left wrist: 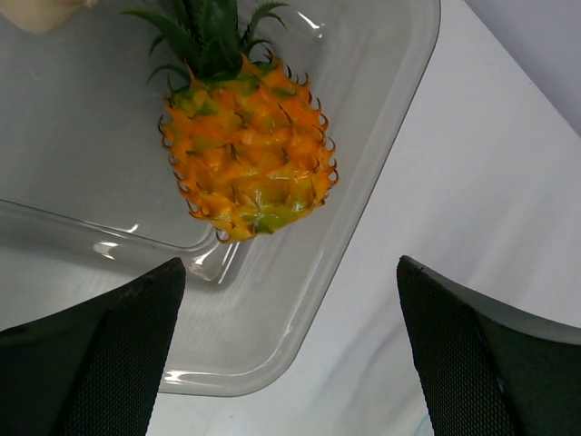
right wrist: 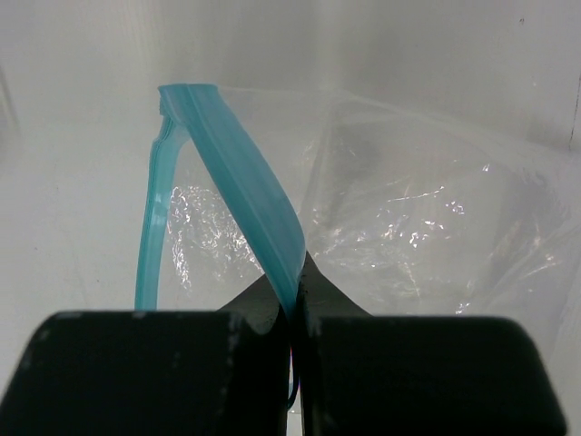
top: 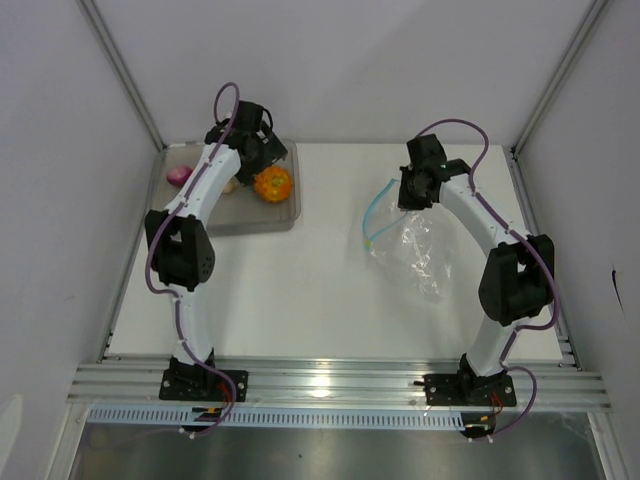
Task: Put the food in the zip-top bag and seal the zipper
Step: Pick up the fake fruit from the bin.
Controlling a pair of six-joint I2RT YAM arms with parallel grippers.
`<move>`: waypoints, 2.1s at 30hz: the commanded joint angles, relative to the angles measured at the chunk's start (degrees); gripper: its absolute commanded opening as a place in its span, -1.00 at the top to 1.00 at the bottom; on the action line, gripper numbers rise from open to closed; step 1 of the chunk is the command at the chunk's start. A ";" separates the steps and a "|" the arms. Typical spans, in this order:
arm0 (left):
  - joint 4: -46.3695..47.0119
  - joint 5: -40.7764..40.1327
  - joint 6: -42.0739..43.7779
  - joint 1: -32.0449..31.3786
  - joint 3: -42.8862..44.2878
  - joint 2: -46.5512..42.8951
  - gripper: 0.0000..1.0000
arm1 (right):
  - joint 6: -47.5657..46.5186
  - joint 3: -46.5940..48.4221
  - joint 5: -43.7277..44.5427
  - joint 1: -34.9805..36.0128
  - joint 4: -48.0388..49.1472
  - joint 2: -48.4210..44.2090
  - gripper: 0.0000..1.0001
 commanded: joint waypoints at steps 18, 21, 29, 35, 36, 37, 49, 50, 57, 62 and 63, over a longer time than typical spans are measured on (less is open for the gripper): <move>0.04 8.46 -13.29 5.06 7.12 13.52 -0.99 | -2.47 1.02 -1.93 0.00 2.38 -0.01 1.00; -0.84 8.73 -14.08 5.06 7.75 15.12 -0.99 | -2.29 0.49 -1.93 0.00 2.99 -0.28 1.00; 3.38 12.33 -14.09 5.50 7.48 17.05 -0.99 | -2.11 -0.56 -1.93 0.08 3.43 -0.63 1.00; 8.02 14.35 -13.47 5.67 2.84 15.83 -0.67 | -2.20 -0.74 -1.93 0.00 3.34 -0.81 1.00; 9.17 14.53 -13.29 5.67 1.95 14.34 -0.42 | -1.94 -0.82 -1.93 0.00 3.26 -0.72 1.00; 10.31 14.53 -12.94 5.67 0.03 13.29 -0.30 | -1.85 -0.91 -1.93 0.08 3.17 -0.63 1.00; 16.90 15.67 -7.23 5.76 -16.55 -2.26 0.99 | 1.04 -3.02 -2.64 0.70 2.38 -2.21 1.00; 17.78 15.93 -7.23 5.76 -17.91 -3.59 0.99 | 1.31 -3.54 -2.63 0.87 2.20 -2.39 1.00; 23.67 19.36 -5.82 4.97 -28.98 -16.75 0.99 | 1.93 -6.62 1.67 2.10 1.67 -4.76 1.00; 28.42 22.71 -1.70 0.42 -34.44 -26.26 0.99 | 1.31 -6.27 1.59 2.81 1.06 -5.90 1.00; 28.69 22.18 -1.17 -0.47 -35.05 -29.15 0.99 | 1.75 -6.45 0.45 2.81 1.06 -6.43 1.00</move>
